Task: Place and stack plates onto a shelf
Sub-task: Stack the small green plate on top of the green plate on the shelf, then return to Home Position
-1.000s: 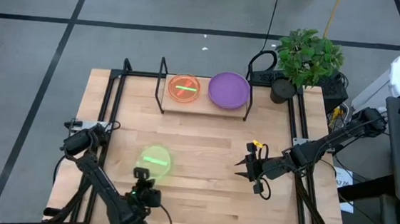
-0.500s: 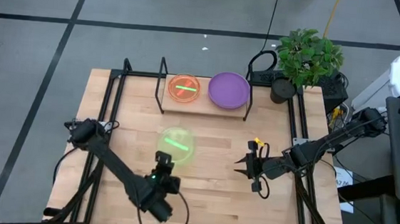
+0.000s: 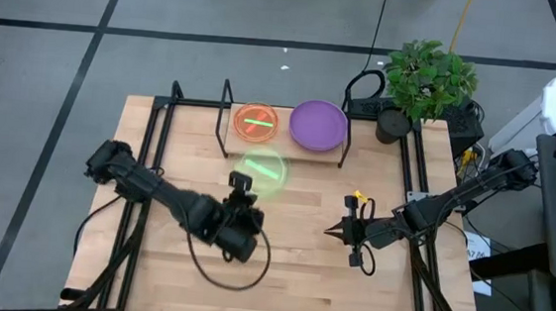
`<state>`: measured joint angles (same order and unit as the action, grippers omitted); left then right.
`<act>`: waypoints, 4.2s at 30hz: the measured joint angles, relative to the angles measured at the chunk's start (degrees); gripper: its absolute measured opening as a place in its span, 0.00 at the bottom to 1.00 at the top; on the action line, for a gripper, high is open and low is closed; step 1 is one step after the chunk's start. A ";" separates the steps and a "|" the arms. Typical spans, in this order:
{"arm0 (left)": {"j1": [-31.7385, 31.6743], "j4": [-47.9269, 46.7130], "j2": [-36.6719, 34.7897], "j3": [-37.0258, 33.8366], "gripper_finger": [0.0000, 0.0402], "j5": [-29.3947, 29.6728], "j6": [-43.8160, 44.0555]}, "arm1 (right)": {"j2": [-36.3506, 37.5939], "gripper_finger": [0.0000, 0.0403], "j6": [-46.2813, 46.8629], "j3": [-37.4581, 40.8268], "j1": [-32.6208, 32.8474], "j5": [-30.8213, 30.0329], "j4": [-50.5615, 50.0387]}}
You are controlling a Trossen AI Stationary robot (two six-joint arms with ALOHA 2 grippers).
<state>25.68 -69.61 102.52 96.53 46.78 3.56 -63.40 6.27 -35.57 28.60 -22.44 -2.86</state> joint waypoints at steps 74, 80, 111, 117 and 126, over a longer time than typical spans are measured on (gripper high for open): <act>-44.44 40.37 -2.18 -26.71 0.01 -20.00 -22.11 | 0.00 0.00 4.59 0.00 3.74 -0.07 -0.37; -46.54 42.18 -1.55 -26.70 0.01 -23.89 -21.63 | 0.00 0.00 4.51 0.00 3.74 -0.10 -0.37; -47.20 42.80 -1.55 -26.69 0.12 -24.39 -17.47 | 0.00 0.00 4.59 0.00 3.74 0.00 -0.39; -47.05 42.80 -1.55 -26.69 0.13 -25.19 -14.85 | 0.00 0.00 4.58 0.00 3.74 0.02 -0.39; -46.34 42.78 -1.55 -26.69 0.23 -25.61 -10.18 | 0.00 0.00 4.58 0.00 3.74 0.04 -0.39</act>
<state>-20.66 -26.83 100.97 69.84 21.17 -6.62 -63.40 10.85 -35.57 32.34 -22.39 -3.25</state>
